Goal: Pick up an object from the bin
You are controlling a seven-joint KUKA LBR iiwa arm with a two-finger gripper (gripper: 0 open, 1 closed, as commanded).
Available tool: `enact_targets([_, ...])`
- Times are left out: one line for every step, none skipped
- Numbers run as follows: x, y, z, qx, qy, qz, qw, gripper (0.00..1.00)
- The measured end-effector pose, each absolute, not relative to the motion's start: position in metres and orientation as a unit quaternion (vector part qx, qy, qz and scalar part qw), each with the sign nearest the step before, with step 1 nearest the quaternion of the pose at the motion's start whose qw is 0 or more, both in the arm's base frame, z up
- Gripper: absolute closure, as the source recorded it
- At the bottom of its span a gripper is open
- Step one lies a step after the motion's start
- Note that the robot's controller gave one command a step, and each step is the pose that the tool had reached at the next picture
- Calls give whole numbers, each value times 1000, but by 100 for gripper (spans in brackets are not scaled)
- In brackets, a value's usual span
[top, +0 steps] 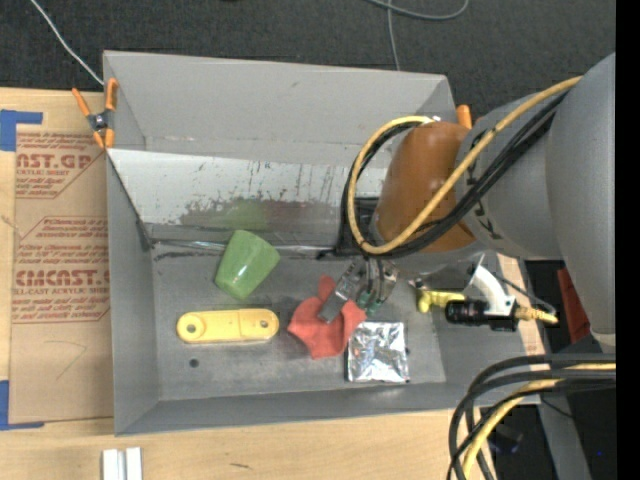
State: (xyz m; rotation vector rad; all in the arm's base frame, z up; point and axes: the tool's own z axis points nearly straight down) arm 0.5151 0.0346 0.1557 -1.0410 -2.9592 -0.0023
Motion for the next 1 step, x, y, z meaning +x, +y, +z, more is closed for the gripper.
enact_targets([514,35,161,-332,-943,0,4,100])
